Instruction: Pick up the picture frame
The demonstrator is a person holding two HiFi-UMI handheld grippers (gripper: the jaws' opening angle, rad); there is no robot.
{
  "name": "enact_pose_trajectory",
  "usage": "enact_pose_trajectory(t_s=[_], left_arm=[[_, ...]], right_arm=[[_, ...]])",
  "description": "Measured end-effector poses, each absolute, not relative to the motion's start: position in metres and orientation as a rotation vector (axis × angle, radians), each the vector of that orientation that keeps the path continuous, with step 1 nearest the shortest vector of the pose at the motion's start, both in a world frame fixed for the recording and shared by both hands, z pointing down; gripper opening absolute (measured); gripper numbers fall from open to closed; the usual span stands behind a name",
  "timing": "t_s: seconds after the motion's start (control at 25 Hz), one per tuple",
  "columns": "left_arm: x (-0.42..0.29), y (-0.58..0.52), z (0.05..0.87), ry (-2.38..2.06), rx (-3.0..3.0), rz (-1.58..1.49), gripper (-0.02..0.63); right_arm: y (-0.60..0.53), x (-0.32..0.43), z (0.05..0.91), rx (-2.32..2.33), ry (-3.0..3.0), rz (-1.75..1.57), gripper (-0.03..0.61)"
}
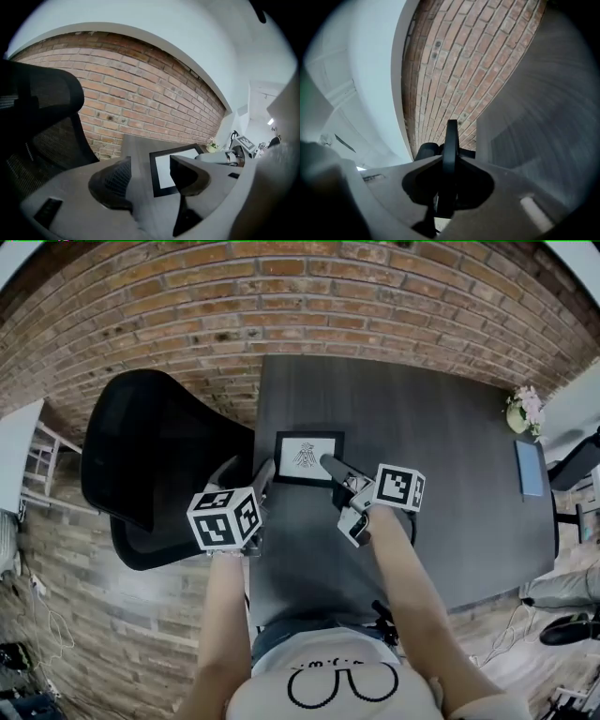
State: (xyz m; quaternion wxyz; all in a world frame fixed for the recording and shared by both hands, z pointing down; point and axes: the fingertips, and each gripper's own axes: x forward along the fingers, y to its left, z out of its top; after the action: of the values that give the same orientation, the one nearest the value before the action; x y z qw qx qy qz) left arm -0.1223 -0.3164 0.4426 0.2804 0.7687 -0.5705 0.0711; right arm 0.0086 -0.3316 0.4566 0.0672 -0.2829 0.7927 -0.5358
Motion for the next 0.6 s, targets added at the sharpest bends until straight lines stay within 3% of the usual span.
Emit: enact_pose_trajectory(t_s=[0.4,0.6], left_arm=[[-0.11,-0.285,0.372,-1.682,2.23,0.109,0.232],[-0.112,-0.274,0.336,-1.811,2.295,0.077,0.138]], right_arm=[[-0.298,0.033,0.372,-0.933,2.481,-1.252,0.043],[-0.285,0.043,0.329,-1.096,2.613,-0.906,0.043]])
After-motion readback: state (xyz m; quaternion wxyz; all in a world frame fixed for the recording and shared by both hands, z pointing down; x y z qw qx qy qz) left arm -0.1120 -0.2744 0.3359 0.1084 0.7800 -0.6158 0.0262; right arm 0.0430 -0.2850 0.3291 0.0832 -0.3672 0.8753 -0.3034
